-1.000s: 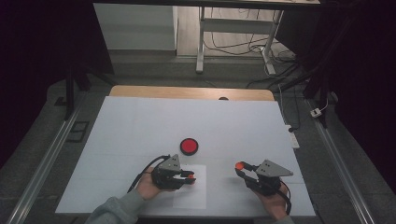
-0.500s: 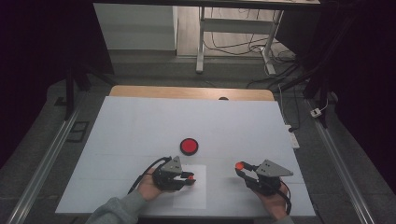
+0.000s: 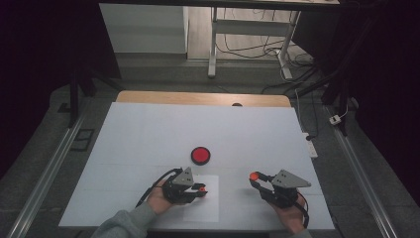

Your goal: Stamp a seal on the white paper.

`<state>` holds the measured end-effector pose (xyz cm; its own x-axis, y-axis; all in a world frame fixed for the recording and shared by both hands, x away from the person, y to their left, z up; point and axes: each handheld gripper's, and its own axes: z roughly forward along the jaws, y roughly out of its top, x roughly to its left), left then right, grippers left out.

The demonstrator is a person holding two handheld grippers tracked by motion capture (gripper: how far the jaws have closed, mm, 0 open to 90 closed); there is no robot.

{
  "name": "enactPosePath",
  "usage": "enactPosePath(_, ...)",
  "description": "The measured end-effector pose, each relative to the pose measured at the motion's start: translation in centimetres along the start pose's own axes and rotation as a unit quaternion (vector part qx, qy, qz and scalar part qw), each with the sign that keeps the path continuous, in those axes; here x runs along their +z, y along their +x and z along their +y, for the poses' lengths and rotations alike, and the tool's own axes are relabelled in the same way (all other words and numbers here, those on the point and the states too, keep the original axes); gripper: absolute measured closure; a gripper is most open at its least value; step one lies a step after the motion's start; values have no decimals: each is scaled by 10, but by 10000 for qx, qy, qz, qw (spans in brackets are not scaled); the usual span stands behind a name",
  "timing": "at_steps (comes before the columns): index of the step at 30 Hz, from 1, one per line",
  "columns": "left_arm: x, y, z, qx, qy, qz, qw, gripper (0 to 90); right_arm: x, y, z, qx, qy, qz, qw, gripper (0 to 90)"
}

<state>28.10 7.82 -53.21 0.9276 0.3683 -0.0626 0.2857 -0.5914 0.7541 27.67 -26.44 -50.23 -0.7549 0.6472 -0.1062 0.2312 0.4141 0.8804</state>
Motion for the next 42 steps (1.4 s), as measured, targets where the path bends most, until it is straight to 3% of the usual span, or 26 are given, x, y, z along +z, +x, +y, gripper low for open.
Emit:
enactPosePath(8, 1, -2, -2, 32, 33, 70, 10000, 728, 0, 0, 0, 6, -6, 41, 10000, 646)
enactPosePath(15, 0, -7, -2, 183, 97, 211, 9996, 729, -1, 0, 0, 19, -38, 23, 10000, 646)
enactPosePath(42, 1, -8, -4, 210, 74, 241, 9995, 732, -3, -1, 1, 1, -51, -3, 10000, 646)
